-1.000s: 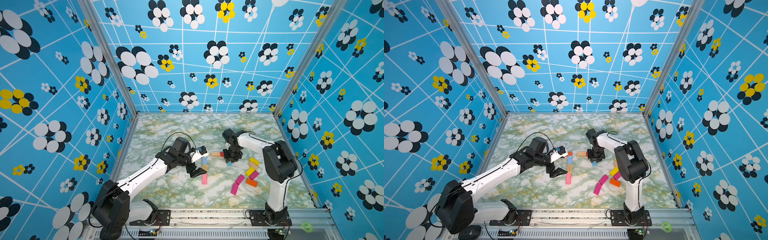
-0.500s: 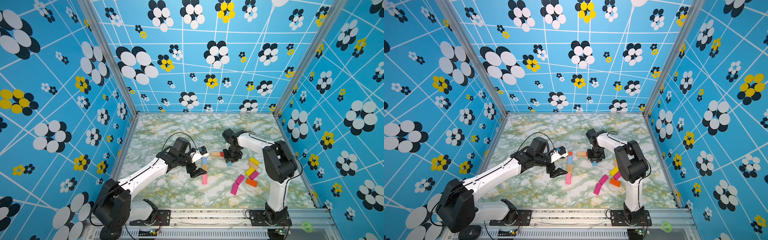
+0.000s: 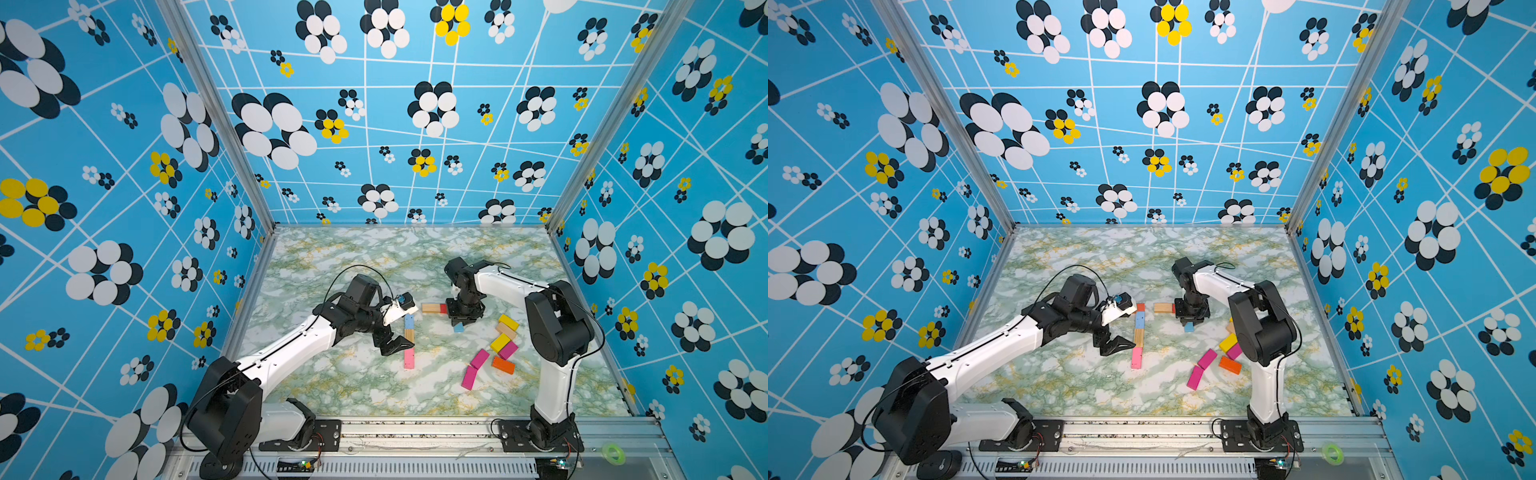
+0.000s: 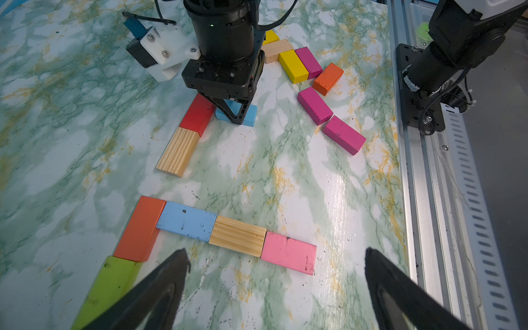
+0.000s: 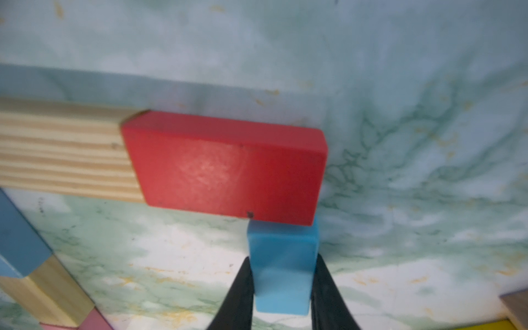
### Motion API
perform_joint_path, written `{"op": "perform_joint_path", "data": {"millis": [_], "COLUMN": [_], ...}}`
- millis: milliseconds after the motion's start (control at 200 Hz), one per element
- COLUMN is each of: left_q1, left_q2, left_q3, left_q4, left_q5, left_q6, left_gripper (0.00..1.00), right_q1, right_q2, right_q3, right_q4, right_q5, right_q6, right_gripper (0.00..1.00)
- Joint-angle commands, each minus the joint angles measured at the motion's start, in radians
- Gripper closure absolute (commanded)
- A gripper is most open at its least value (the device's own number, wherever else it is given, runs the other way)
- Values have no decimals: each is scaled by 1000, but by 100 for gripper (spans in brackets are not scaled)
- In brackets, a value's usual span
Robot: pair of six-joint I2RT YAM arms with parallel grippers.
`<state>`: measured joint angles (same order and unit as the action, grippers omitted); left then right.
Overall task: Assemble the number 7 with building blocks
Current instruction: Assemble the building block at the center of the board.
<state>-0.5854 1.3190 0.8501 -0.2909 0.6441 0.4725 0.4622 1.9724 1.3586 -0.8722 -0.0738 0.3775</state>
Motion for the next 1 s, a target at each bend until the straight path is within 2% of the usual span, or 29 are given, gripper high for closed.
{"op": "perform_joint_path", "data": {"millis": [0, 995], "left_q1": [-11, -28], "left_q2": [5, -4], "left_q3": [14, 14], "left_q4": [-4, -14], "left_q5": [22, 5], "left_q6": [13, 26], "left_gripper": [1, 1], "right_q1": [-8, -8], "right_q2": [33, -9], "right_q3": [7, 4], "right_q4": [65, 85], "right_q5": [23, 16], "right_q6": [-2, 2], "right_gripper": [83, 83]}}
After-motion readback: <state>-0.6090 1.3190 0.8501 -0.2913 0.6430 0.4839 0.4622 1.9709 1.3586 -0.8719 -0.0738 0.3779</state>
